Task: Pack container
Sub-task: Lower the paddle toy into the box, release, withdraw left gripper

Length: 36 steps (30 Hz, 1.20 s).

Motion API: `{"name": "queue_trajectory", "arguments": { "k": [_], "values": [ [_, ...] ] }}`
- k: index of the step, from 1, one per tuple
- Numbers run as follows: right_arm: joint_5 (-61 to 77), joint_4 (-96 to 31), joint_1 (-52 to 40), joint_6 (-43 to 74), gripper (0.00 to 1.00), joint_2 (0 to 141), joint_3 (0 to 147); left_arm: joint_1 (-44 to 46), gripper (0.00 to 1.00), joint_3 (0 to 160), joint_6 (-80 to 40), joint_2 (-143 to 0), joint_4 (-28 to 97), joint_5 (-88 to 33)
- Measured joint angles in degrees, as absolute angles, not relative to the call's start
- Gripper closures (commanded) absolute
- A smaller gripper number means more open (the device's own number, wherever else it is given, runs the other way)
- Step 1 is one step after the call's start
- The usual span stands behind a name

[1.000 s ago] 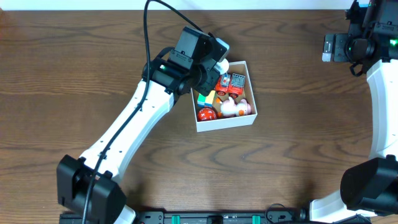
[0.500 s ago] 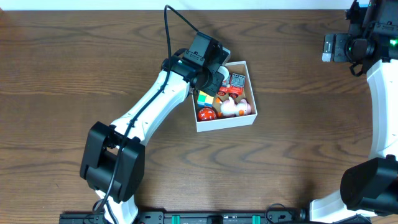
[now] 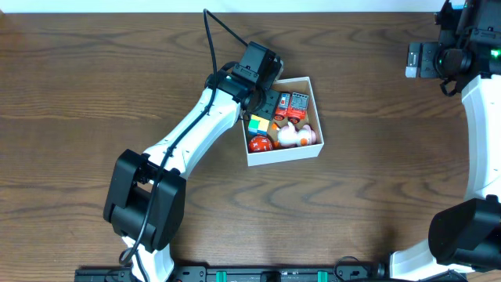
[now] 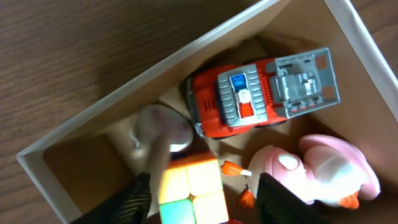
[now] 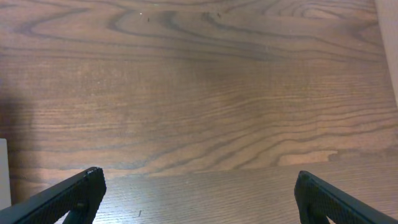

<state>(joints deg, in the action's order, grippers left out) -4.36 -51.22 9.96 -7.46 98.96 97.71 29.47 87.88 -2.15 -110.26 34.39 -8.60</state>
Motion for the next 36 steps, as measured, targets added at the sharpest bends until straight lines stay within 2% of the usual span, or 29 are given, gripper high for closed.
{"name": "queue_trajectory", "arguments": {
  "k": [9,23,28,31,34,36],
  "values": [
    [-4.4,-51.2,10.0,-7.5,0.01,99.0,97.7,28.4,0.43,87.9,-2.4,-110.3,32.1,-5.6],
    [-4.4,-51.2,10.0,-7.5,0.01,99.0,97.7,21.3,0.43,87.9,-2.4,-103.9,31.5,0.9],
    [-4.3,-51.2,10.0,-7.5,0.01,98.9,97.7,17.2,0.29,87.9,-2.9,-102.1,33.3,6.1],
    [-4.4,-51.2,10.0,-7.5,0.01,98.9,97.7,13.4,0.25,87.9,-4.1,-102.1,35.0,9.9],
    [-4.3,-51.2,10.0,-7.5,0.01,98.9,97.7,9.0,0.17,87.9,-4.7,-102.1,35.1,12.5],
    [-4.3,-51.2,10.0,-7.5,0.01,99.0,97.7,5.6,0.15,87.9,-5.1,-102.1,35.2,13.3]
  ]
}}
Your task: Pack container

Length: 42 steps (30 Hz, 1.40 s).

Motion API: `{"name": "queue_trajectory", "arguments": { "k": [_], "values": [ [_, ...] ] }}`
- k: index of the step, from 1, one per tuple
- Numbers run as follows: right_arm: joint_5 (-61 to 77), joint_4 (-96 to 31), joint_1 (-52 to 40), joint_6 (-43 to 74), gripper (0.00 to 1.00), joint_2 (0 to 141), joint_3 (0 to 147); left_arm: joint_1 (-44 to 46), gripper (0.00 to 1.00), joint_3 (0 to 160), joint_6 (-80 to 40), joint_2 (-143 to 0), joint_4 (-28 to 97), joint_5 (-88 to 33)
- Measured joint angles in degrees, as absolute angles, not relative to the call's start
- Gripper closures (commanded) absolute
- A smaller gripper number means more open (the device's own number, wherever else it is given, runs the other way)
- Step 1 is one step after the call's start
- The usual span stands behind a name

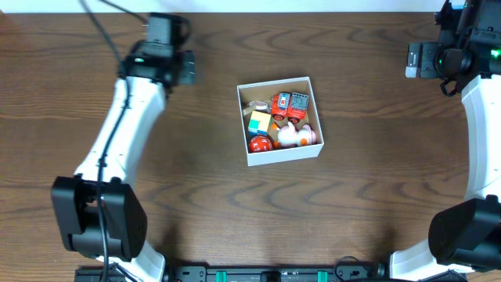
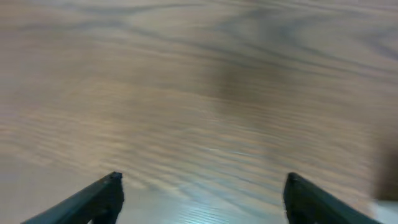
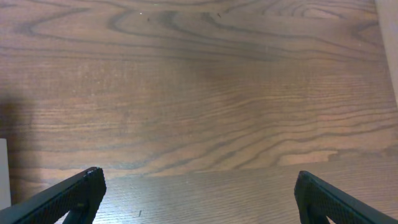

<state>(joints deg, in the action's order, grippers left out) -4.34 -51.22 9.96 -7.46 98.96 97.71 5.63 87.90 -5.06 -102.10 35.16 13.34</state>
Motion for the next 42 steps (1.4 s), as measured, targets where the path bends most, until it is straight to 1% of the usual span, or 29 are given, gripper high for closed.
{"name": "queue_trajectory", "arguments": {
  "k": [4,6,7,12,42],
  "values": [
    [-4.3,-51.2,10.0,-7.5,0.01,99.0,97.7,-0.9,0.1,87.9,-5.5,-102.1,35.1,14.6],
    [-4.3,-51.2,10.0,-7.5,0.01,99.0,97.7,-3.0,0.03,87.9,-5.8,-102.1,35.1,15.0],
    [-4.4,-51.2,10.0,-7.5,0.01,99.0,97.7,-4.0,0.02,87.9,-5.9,-102.1,35.1,15.2],
    [-4.4,-51.2,10.0,-7.5,0.01,99.0,97.7,-6.0,0.02,87.9,-6.0,-102.1,35.1,15.4],
    [-4.4,-51.2,10.0,-7.5,0.01,99.0,97.7,-6.0,0.02,87.9,-6.0,-102.1,35.1,15.4]
  ]
}}
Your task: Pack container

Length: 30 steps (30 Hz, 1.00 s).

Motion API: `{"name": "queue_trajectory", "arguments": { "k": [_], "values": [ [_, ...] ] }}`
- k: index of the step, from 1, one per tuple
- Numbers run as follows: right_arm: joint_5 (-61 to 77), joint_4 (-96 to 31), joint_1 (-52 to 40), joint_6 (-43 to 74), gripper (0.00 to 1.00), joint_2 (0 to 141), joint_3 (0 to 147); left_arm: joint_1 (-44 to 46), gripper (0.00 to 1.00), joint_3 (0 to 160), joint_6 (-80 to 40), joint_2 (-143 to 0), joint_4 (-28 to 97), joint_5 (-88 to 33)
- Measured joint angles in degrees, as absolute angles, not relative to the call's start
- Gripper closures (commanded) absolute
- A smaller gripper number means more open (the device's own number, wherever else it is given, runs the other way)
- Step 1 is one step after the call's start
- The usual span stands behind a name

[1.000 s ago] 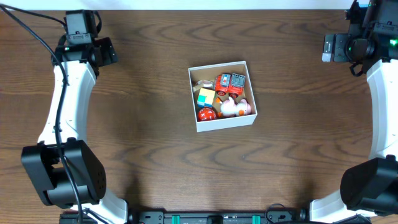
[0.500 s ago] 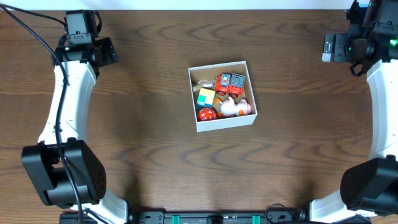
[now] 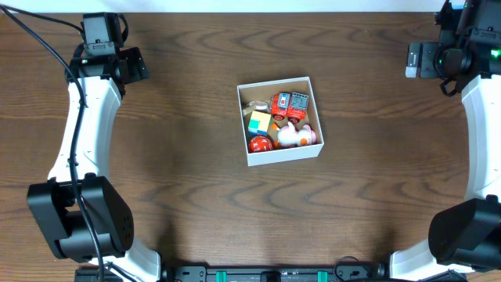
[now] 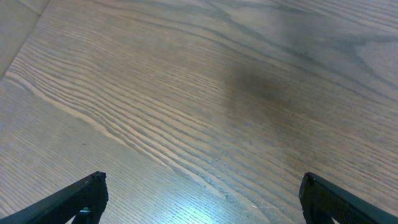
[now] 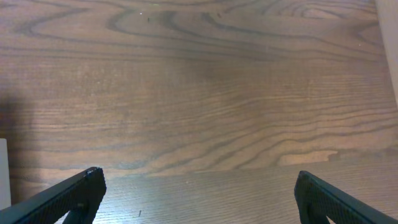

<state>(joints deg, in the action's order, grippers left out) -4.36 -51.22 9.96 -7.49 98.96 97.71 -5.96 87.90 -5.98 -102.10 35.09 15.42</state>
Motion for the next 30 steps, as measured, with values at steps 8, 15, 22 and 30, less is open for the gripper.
{"name": "queue_trajectory", "arguments": {
  "k": [8,15,22,30],
  "values": [
    [-4.4,-51.2,10.0,-7.5,0.01,99.0,97.7,-6.0,0.02,87.9,-6.0,-102.1,35.1,15.4],
    [-4.4,-51.4,10.0,-7.5,0.01,99.0,97.7,-6.0,0.02,87.9,-6.0,-102.1,35.1,15.4],
    [-4.5,-55.1,10.0,-7.4,0.01,97.9,97.7,-6.0,0.02,87.9,-6.0,-102.1,35.1,15.4],
    [0.1,-53.7,10.0,-6.9,0.01,81.3,97.6,-6.0,0.02,87.9,-6.0,-102.1,35.1,15.4]
  ]
}}
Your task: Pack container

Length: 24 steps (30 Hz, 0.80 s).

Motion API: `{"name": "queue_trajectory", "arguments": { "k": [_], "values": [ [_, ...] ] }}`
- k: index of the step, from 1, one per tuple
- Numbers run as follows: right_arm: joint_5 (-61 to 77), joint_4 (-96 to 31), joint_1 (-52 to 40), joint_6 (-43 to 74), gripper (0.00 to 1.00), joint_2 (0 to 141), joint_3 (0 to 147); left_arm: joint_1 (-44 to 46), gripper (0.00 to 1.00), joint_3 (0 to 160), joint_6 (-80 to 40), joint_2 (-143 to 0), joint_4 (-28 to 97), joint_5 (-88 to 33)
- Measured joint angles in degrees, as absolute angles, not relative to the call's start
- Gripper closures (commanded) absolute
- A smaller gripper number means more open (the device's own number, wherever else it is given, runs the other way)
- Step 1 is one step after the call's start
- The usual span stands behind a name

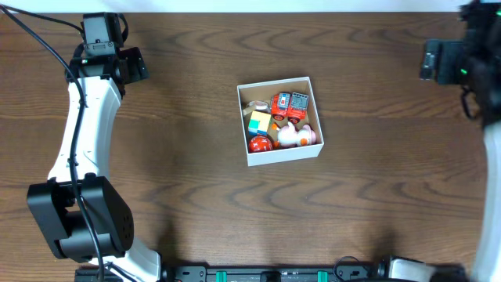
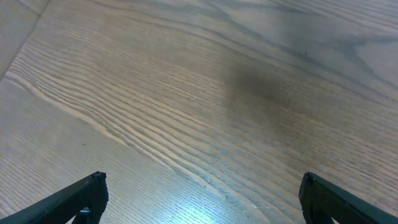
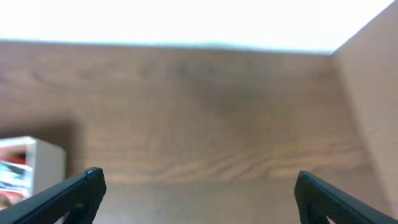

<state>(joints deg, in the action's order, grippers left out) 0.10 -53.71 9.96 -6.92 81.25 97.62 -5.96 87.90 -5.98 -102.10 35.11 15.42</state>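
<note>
A white open box [image 1: 307,152] sits mid-table, and its corner [image 3: 32,163] also shows at the left edge of the right wrist view. Inside lie a red toy truck [image 1: 286,106], a multicoloured cube [image 1: 259,123], a red ball [image 1: 260,144] and a pink-and-white toy [image 1: 296,135]. My left gripper [image 1: 131,65] rests at the far-left back, open over bare wood [image 2: 199,199]. My right gripper [image 1: 438,61] is at the far-right back, open and empty [image 3: 199,199], its view blurred.
The wooden table [image 1: 196,204] reaches a pale back edge [image 3: 186,25]. A table edge [image 2: 18,37] crosses the top left corner of the left wrist view. A black rail [image 1: 274,274] runs along the front.
My right arm has shifted to the right and pulled back: its wrist view now takes in the table's back edge and the box corner. The left arm has not moved.
My left gripper was down in the box beside the cube and truck. Then it was clear of the box, open over the back-left wood, and later parked at the far-left corner. The right arm stayed still until now.
</note>
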Motion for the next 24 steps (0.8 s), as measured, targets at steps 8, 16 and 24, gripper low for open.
{"name": "queue_trajectory", "arguments": {
  "k": [8,16,24],
  "values": [
    [1.6,-52.9,9.9,-5.5,0.01,60.1,91.4,-6.0,0.02,87.9,-6.0,-102.1,35.1,15.4],
    [2.8,-41.7,8.4,-4.1,0.01,35.1,65.1,-6.0,0.02,87.9,-6.0,-102.1,35.1,15.4],
    [3.9,-23.8,8.1,-3.9,0.01,18.8,36.6,-6.0,0.02,87.9,-6.0,-102.1,35.1,15.4]
  ]
}}
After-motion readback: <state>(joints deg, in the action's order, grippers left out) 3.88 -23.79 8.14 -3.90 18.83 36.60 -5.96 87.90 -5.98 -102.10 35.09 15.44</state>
